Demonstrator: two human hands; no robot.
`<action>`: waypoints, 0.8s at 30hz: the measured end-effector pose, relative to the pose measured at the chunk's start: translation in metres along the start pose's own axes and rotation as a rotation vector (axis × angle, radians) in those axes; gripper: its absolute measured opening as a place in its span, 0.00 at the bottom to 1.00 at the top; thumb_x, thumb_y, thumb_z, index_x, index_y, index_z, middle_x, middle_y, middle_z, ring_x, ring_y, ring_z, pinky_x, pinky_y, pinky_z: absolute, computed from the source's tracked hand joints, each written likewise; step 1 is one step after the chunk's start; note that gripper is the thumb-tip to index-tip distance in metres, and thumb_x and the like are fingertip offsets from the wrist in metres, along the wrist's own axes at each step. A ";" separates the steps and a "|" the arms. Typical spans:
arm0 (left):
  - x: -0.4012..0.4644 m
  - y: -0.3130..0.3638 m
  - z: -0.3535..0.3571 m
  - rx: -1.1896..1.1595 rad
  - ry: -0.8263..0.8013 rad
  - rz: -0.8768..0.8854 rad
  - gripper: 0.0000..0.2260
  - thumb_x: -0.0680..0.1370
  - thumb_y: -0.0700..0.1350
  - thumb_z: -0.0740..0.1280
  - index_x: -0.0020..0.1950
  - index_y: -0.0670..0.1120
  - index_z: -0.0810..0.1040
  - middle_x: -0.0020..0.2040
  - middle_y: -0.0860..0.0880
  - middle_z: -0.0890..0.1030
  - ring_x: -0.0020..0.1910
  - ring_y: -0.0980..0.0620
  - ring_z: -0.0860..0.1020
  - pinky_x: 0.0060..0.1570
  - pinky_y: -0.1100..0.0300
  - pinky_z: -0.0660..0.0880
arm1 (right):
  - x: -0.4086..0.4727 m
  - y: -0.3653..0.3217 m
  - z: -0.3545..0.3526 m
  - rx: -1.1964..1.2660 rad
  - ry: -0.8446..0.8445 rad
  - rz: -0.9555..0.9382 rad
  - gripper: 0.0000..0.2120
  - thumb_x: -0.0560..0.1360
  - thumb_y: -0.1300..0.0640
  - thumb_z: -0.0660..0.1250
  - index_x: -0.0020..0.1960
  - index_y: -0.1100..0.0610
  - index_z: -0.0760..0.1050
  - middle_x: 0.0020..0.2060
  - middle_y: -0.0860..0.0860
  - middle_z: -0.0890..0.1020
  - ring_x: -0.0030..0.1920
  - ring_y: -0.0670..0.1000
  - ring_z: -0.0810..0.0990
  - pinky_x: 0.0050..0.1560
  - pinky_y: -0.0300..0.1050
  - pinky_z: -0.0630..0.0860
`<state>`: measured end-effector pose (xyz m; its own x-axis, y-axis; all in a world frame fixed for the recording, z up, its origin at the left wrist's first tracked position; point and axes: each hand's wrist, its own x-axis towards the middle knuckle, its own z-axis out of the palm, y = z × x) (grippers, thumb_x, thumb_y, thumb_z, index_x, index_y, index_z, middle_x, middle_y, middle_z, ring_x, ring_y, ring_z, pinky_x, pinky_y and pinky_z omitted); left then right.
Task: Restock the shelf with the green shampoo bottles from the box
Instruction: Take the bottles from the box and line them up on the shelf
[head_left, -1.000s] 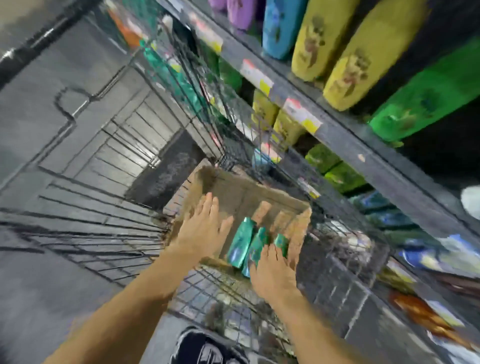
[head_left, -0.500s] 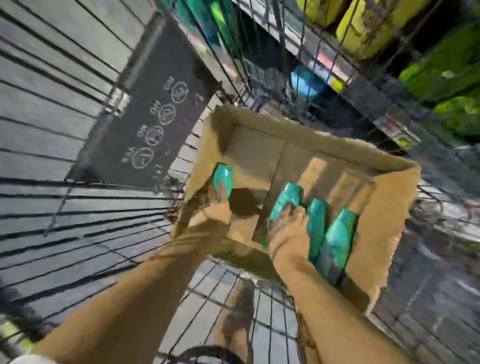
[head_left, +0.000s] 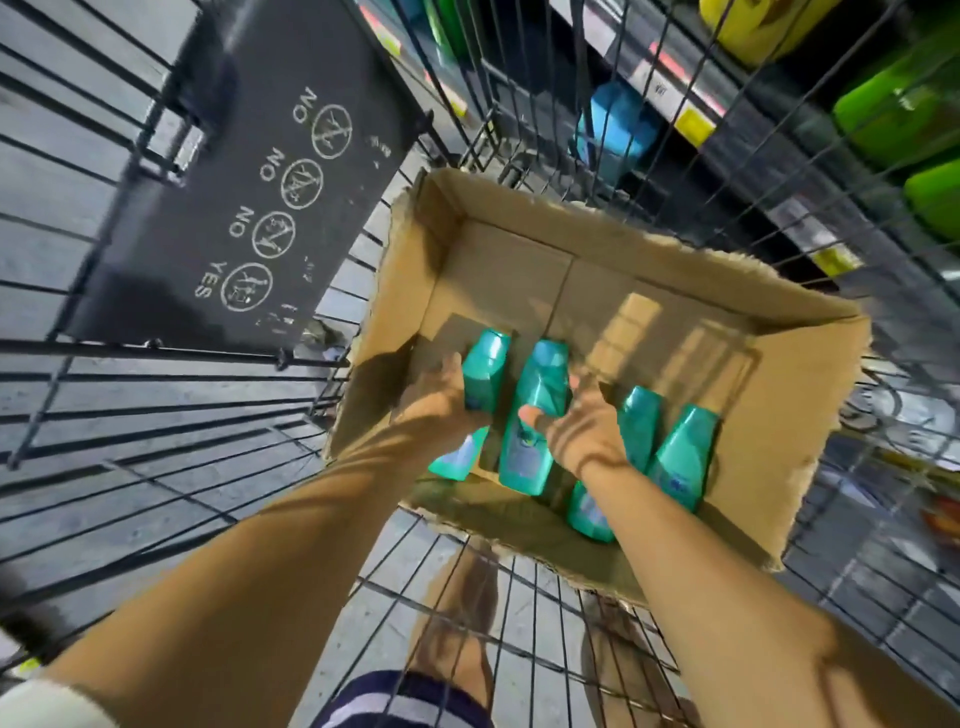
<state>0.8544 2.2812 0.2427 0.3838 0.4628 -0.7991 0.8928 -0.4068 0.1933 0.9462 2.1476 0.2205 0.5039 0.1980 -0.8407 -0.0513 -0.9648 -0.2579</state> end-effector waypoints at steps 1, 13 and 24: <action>-0.008 0.002 -0.003 -0.081 -0.024 0.005 0.28 0.73 0.51 0.72 0.68 0.43 0.65 0.62 0.40 0.76 0.59 0.41 0.76 0.57 0.51 0.72 | -0.004 -0.002 -0.004 0.058 -0.008 -0.028 0.31 0.72 0.49 0.72 0.68 0.60 0.67 0.63 0.57 0.77 0.60 0.56 0.77 0.58 0.45 0.72; -0.119 0.079 -0.104 -0.244 0.334 0.358 0.28 0.67 0.58 0.75 0.61 0.51 0.68 0.44 0.53 0.78 0.46 0.51 0.78 0.37 0.64 0.65 | -0.117 -0.033 -0.149 0.430 0.276 -0.437 0.26 0.66 0.45 0.75 0.55 0.35 0.63 0.45 0.38 0.77 0.45 0.44 0.80 0.44 0.48 0.76; -0.387 0.214 -0.220 -0.350 0.643 0.920 0.23 0.63 0.69 0.72 0.52 0.62 0.72 0.47 0.69 0.81 0.43 0.70 0.79 0.40 0.72 0.74 | -0.383 -0.004 -0.358 0.603 0.639 -0.963 0.20 0.69 0.47 0.73 0.56 0.40 0.68 0.50 0.35 0.81 0.48 0.39 0.81 0.45 0.37 0.78</action>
<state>0.9490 2.1885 0.7186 0.8770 0.4602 0.1381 0.1947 -0.6032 0.7735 1.0617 2.0133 0.7140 0.8650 0.4844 0.1309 0.2655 -0.2204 -0.9386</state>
